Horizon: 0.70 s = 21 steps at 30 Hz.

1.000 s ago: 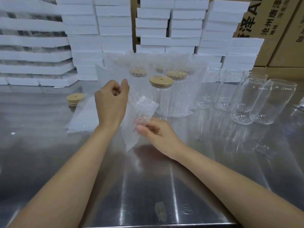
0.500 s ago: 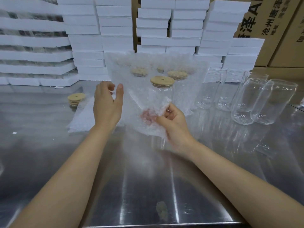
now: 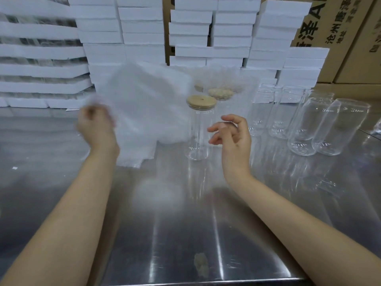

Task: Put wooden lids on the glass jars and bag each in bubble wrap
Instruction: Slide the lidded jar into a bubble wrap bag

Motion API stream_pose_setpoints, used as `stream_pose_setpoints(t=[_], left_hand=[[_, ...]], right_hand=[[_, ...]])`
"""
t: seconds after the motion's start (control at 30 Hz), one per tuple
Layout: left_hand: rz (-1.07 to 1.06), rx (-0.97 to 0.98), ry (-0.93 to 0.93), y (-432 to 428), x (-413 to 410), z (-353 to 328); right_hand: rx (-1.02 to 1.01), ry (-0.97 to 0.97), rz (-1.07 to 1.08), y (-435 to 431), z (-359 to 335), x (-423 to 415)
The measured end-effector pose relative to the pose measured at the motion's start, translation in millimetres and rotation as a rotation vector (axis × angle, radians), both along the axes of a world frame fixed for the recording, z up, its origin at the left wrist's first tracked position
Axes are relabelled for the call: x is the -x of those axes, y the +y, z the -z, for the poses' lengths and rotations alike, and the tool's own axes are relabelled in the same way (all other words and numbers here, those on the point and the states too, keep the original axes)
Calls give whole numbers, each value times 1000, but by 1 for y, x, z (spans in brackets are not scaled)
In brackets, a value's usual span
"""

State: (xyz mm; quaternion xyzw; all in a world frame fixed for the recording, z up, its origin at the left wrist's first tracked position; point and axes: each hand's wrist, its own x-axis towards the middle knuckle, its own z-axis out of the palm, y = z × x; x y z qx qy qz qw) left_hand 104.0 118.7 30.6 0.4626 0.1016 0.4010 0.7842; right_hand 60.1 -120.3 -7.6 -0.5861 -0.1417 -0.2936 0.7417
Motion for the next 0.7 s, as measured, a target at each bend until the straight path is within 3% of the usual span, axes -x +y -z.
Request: stream_pose_setpoints(t=[0.03, 0.1, 0.2, 0.27, 0.33, 0.43, 0.5, 0.57, 0.7], left_hand=[[-288, 14, -92, 8, 2, -5], [-540, -94, -261, 9, 11, -14], [-636, -659, -342, -21, 28, -17], [-526, -1118, -341, -42, 34, -13], [-326, -1471, -91, -61, 34, -5], [-12, -1812, 391, -81, 29, 17], [173, -1900, 555, -88, 28, 28], [358, -1820, 647, -88, 27, 31], [393, -1679, 680, -81, 22, 32]], right_hand=[[34, -12, 42, 1, 1, 0], [122, -39, 124, 2, 4, -1], [303, -87, 232, 3, 9, -4], [425, -134, 300, 2, 14, -6], [514, -176, 359, 0, 15, -8], [663, -237, 471, -5, 8, -14], [750, -246, 484, -7, 0, -21], [821, -160, 437, -6, -8, -28], [807, -99, 358, -6, -7, -33]])
